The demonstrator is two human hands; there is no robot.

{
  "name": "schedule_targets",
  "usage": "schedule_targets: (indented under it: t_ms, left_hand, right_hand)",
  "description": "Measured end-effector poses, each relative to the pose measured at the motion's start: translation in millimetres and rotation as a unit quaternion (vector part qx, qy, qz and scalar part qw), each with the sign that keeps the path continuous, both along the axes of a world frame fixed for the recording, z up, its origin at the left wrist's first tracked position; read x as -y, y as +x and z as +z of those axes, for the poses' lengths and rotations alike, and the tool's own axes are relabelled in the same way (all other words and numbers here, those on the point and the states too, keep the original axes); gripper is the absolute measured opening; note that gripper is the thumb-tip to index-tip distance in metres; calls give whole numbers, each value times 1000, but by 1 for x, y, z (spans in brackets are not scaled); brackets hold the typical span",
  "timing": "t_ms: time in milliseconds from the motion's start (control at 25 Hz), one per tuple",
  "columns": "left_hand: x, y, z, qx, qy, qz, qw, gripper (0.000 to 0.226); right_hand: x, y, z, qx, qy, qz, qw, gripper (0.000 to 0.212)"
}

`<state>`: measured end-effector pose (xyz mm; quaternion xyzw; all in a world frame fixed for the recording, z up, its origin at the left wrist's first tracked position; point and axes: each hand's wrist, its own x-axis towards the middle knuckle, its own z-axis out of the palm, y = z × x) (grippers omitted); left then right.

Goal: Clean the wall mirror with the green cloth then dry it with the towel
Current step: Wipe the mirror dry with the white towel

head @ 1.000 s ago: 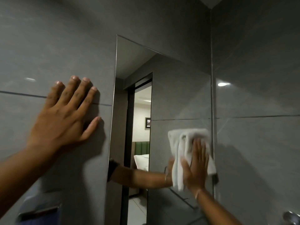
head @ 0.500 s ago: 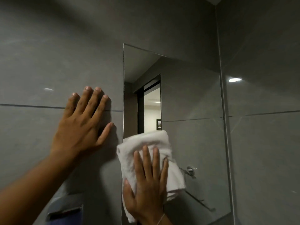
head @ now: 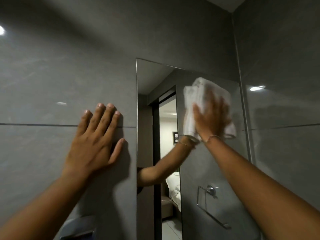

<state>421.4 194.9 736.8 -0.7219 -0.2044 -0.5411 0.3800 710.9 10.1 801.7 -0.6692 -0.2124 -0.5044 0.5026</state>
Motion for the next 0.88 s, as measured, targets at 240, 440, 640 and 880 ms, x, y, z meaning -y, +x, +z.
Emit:
schedule_targets:
  t_ms: [240, 440, 640, 880]
  left_hand:
    - [-3, 4, 0, -20, -15, 2, 1000, 77]
    - [35, 7, -1, 25, -145, -104, 984, 77]
    - [100, 21, 6, 105, -354, -213, 904, 68]
    - [122, -9, -1, 216, -538, -526, 621, 18]
  right_hand:
    - [13, 12, -82, -55, 113, 75, 989, 70]
    - [-35, -86, -82, 131, 10, 150, 980, 64]
    - [-73, -165, -91, 168, -130, 131, 968, 61]
    - [-42, -178, -111, 177, -188, 284, 924, 84]
